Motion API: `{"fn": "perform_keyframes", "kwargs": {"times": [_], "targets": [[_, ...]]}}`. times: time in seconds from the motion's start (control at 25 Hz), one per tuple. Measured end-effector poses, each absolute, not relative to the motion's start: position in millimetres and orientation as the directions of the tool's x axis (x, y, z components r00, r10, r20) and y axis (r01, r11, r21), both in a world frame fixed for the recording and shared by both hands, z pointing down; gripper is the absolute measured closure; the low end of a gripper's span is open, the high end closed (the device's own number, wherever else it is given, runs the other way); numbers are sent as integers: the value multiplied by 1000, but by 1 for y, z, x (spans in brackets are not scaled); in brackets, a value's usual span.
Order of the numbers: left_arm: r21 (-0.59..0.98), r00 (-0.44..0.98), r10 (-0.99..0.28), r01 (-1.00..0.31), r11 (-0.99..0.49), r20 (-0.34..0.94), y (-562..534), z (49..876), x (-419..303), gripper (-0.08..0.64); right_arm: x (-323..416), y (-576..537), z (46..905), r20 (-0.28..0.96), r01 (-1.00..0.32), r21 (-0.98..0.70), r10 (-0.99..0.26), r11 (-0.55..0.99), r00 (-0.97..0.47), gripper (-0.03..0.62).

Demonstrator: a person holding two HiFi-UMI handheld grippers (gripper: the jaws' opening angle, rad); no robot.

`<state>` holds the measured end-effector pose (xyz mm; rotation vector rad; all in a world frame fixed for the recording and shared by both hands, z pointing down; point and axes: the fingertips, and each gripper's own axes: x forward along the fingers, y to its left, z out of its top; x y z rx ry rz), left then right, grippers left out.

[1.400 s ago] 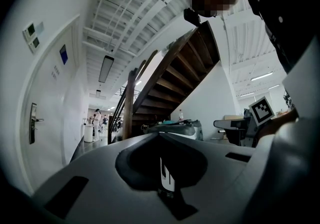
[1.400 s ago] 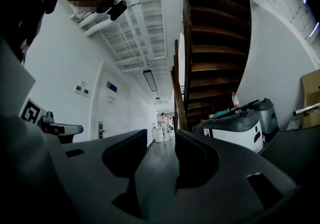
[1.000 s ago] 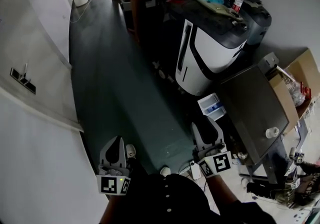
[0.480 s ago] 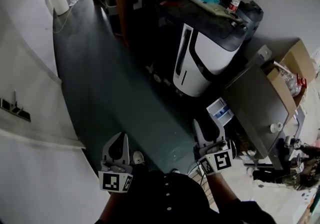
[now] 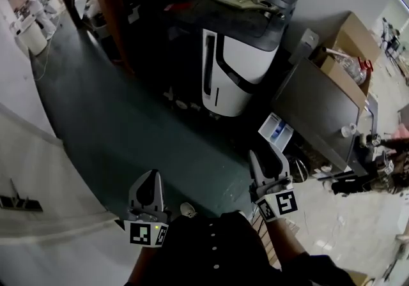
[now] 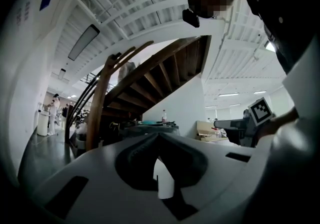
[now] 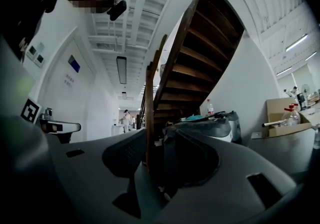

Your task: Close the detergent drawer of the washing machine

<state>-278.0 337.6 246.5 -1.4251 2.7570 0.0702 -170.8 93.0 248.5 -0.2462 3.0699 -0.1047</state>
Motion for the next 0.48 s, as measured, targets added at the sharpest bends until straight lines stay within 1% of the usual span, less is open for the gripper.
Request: {"fn": "perform_keyframes", "kwargs": {"times": [0.28,0.48], "targets": [[22,-416,-908,-909,416,-47,312,259,-308,545,-152,92,263,-6,-328,-66,-329,942,-944,420],[35,-346,-938,-938,345,-35,286,265,-319,545,-143,75,266,14,-416,-67,-416,907,-909,420]]}}
